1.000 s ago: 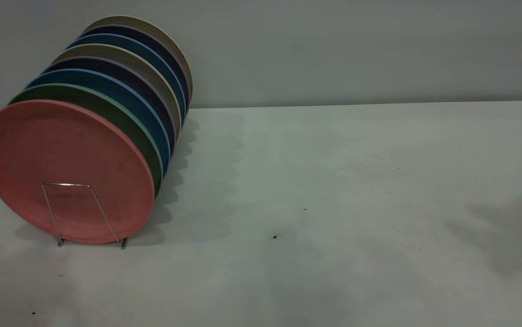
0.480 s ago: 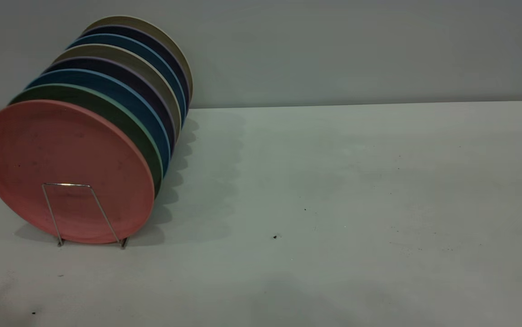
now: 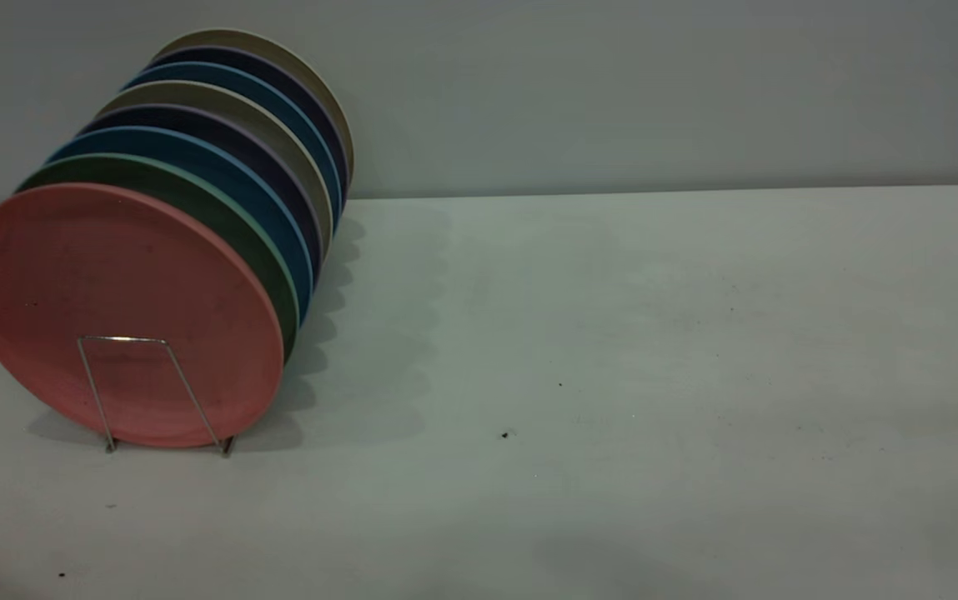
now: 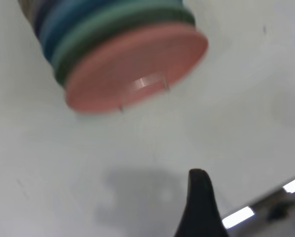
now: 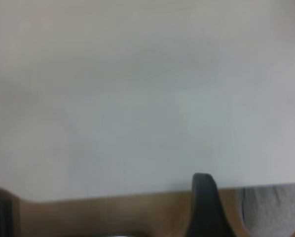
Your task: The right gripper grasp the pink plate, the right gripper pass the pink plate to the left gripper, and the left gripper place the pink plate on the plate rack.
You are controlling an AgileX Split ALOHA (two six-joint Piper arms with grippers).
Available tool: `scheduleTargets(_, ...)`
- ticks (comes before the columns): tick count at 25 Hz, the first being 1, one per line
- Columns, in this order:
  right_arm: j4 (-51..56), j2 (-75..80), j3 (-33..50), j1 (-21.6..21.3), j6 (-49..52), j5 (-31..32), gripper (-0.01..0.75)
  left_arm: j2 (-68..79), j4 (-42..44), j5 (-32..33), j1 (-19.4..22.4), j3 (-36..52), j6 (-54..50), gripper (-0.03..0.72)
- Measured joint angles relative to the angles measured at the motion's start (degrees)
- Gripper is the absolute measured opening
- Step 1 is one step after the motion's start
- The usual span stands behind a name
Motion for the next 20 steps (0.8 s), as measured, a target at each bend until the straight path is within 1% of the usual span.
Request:
scheduleTargets(3,-2.32,-3.44,0.59,6.58,3.21,-0.11,0.519,0.0,0.08,3.83,0.0,3.04,-3.28,0.578)
scheduleTargets(5,-3.26,-6.44,0.66,9.75,4.42,-0.11,0.519,-0.09,0.15,6.49,0.0,5.34,-4.87,0.578)
scheduleTargets(7,-3.71,-9.21,0.66,11.81,4.91,-0.11,0.518,-0.67,0.26,6.55,0.0,7.78,-5.7,0.578)
scheduleTargets(11,-3.77,-14.85,0.66,12.51,5.07,-0.05,0.519,-3.15,0.26,5.92,0.0,13.45,-5.92,0.578)
scheduleTargets(14,-3.78,-18.85,0.66,12.51,5.12,0.08,0.519,-5.93,0.98,3.83,0.0,18.03,-5.92,0.578)
scheduleTargets(20,-3.83,-20.63,0.66,12.85,5.12,0.27,0.518,-14.65,6.1,3.02,0.0,26.61,-8.81,0.578)
